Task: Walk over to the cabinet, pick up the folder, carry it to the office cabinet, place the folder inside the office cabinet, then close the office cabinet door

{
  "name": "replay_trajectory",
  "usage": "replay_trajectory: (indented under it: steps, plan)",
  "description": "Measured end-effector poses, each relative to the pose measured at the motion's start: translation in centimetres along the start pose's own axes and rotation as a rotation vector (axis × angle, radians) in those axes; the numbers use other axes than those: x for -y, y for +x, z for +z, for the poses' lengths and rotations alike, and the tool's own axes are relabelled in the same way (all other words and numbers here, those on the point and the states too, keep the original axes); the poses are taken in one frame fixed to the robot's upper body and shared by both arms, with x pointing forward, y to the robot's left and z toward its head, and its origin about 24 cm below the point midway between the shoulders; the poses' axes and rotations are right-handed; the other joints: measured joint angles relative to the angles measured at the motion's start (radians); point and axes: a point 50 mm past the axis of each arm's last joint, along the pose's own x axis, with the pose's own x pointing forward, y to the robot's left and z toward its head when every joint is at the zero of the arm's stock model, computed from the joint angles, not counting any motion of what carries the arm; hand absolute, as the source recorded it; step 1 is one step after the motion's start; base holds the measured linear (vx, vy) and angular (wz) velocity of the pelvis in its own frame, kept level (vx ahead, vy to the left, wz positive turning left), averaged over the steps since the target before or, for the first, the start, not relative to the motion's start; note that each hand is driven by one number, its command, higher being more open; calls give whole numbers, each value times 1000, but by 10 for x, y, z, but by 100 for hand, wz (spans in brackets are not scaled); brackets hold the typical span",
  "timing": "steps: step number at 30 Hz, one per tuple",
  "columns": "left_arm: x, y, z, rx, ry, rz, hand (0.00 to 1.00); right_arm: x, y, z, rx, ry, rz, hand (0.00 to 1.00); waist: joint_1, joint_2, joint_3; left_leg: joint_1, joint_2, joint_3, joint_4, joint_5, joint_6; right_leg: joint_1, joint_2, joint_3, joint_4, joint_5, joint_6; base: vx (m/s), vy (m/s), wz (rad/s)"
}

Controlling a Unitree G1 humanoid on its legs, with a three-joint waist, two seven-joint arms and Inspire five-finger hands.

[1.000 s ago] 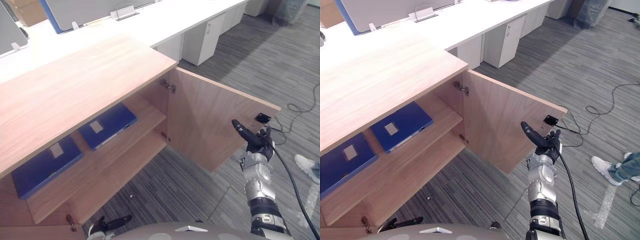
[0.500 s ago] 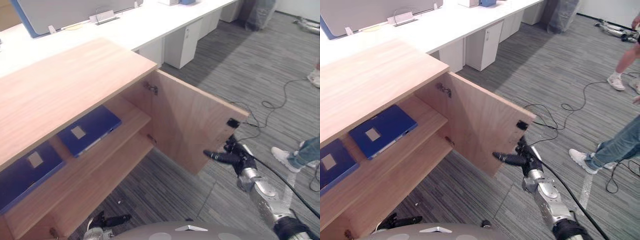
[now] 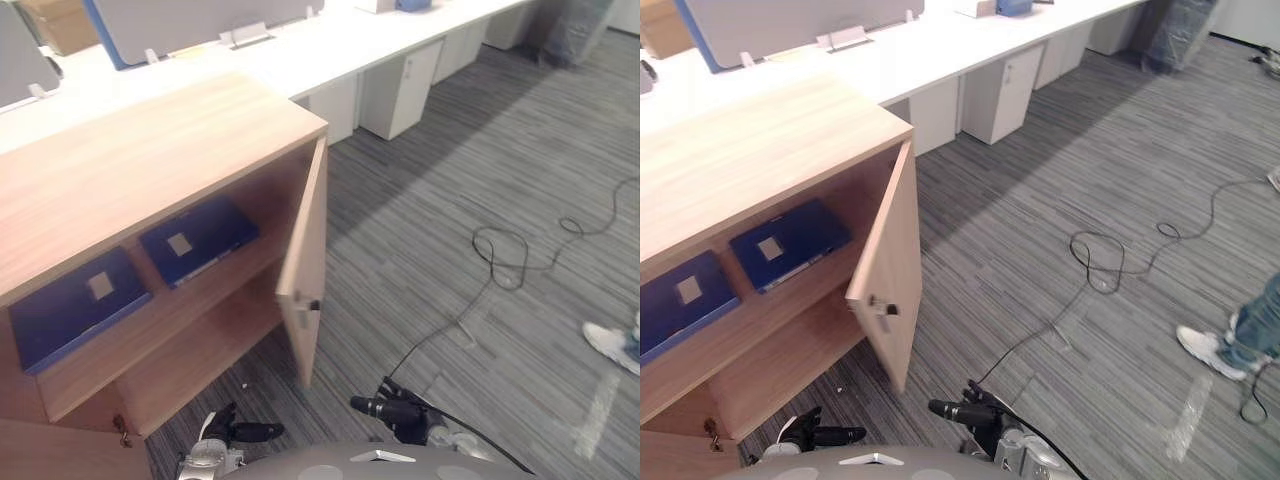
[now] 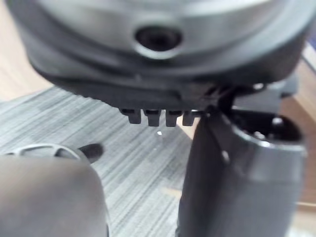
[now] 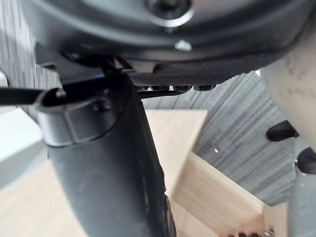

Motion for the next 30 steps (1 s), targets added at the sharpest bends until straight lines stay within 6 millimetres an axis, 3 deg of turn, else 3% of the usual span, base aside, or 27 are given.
replay_trajectory:
  steps: [2, 4, 7, 8, 10, 14, 17, 19, 20, 21, 22, 23, 24, 25, 26, 29, 30]
  plan:
    - [19, 0, 11, 55, -52, -42, 100, 37, -9, -5, -17, 143, -309, 100, 18, 34, 28, -43, 19, -15, 90, -31, 13, 23, -8, -58, 41, -27, 4, -72, 88, 73]
    - [26, -1, 12, 48, -88, -56, 100, 49, -16, -14, -17, 267, -459, 100, 18, 49, 42, -50, 18, -13, 75, -30, 14, 27, -21, -101, 61, -50, 7, -76, 87, 63]
    - [23, 1, 11, 24, -130, -39, 100, 52, -23, -34, -15, 486, -581, 100, 18, 48, 58, -57, 13, -10, 56, -9, 28, 34, -29, -149, 62, -58, 7, -80, 48, 51]
    - [21, 1, 7, -3, -168, -25, 100, 48, -25, -48, -16, 643, -617, 100, 15, 47, 59, -45, -5, -10, 14, 19, 38, 39, -38, -170, 59, -58, 7, -41, 7, 35]
    - [19, 1, 2, -26, -211, -17, 100, 47, -27, -56, -10, 746, -633, 100, 4, 46, 60, -22, -35, -12, -70, 64, 38, 39, -55, -190, 56, -57, 9, -13, 49, 37]
    - [23, 0, -1, -40, -229, -32, 100, 45, -27, -56, 4, 764, -626, 100, -10, 42, 61, 28, -107, -62, -266, 169, 50, 46, -95, -263, 58, -43, 40, 12, 122, 50]
    - [30, 0, 9, 11, -122, -99, 100, 44, -25, -54, -7, 732, -614, 100, -10, 35, 69, 18, -144, -117, -275, 175, 56, 70, -132, -324, 68, -41, 66, 26, 132, 74]
    - [40, -4, 25, 109, 47, -216, 100, 49, -27, -51, -7, 703, -623, 100, -11, 22, 73, 21, -222, -180, -276, 156, 98, 90, -255, -390, 217, -103, 125, 76, 244, 115]
    - [44, -6, 30, 135, 74, -247, 100, 50, -28, -50, -6, 689, -627, 100, -11, 18, 72, 21, -246, -203, -275, 151, 107, 96, -288, -406, 268, -106, 133, 108, 246, 125]
    - [54, -10, 35, 167, 106, -309, 100, 56, -30, -46, 6, 683, -640, 100, -13, 17, 71, 17, -283, -257, -275, 147, 123, 87, -362, -379, 371, -113, 140, 130, 243, 124]
    - [61, -13, 38, 188, 119, -350, 100, 61, -32, -43, 20, 689, -650, 100, -18, 24, 68, 9, -308, -305, -272, 148, 137, 58, -397, -292, 452, -98, 107, 177, 253, 169]
    - [68, -15, 39, 195, 141, -398, 100, 62, -31, -38, 39, 690, -649, 100, -32, 45, 63, 3, -320, -363, -267, 167, 151, 1, -405, -131, 538, -93, 53, 140, 181, 149]
    - [67, -16, 41, 202, 154, -409, 100, 59, -29, -36, 46, 690, -638, 100, -36, 46, 68, -5, -320, -393, -257, 165, 155, -30, -374, 14, 544, -140, 53, 136, 144, 138]
    - [64, -16, 42, 206, 155, -408, 100, 54, -24, -32, 49, 686, -615, 100, -30, 41, 73, -18, -322, -427, -246, 165, 155, -52, -317, 163, 509, -192, 83, 60, 21, 89]
    - [61, -16, 42, 204, 157, -400, 100, 51, -22, -30, 47, 690, -604, 100, -30, 36, 76, -23, -324, -444, -241, 165, 155, -53, -295, 210, 475, -203, 91, 67, -21, 80]
    - [41, -18, 37, 195, 132, -338, 100, 40, -17, -35, 24, 704, -586, 100, -18, -1, 73, -33, -336, -495, -237, 154, 124, -34, -242, 231, 280, -169, 147, 64, -150, 59]
    - [38, -18, 37, 197, 119, -327, 100, 37, -16, -37, 18, 710, -581, 100, -13, -15, 72, -34, -342, -494, -234, 150, 119, -34, -235, 226, 254, -151, 145, 22, -228, 4]
